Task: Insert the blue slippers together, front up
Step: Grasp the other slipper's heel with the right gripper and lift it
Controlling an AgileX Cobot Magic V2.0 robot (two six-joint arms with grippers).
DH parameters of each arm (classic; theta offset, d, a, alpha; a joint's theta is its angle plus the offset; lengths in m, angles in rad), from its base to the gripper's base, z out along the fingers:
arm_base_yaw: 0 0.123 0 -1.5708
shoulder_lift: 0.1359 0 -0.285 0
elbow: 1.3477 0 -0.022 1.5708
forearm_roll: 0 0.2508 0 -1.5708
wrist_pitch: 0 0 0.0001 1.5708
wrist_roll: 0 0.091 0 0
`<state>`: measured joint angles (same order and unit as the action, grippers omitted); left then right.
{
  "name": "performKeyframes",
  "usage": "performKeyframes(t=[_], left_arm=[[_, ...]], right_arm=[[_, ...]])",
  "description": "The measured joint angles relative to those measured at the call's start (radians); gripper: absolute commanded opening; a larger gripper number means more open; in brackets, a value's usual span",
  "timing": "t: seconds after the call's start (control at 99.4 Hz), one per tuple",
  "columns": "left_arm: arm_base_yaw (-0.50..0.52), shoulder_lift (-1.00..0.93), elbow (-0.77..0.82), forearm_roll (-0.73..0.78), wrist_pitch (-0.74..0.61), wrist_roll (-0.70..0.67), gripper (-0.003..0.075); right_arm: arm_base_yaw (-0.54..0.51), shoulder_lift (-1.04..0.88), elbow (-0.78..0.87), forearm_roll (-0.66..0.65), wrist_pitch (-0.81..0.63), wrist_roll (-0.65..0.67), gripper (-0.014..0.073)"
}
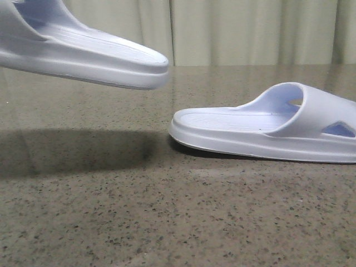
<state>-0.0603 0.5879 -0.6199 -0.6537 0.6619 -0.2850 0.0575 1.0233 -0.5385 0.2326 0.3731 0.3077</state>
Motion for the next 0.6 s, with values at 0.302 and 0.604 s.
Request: performKeyframes(t=[0.302,0.604], left_arm=[[0.0,0.0,0.0,-0.004,0.0,0.001,0.0016],[0.0,0.0,0.0,-0.011,0.0,0.001,0.0016]], right_arm=[[0.0,0.036,0.0,0.03,-0.003,0.0,0.037],[0.0,0.077,-0.01,0.086,-0.022,0.0,0.037]])
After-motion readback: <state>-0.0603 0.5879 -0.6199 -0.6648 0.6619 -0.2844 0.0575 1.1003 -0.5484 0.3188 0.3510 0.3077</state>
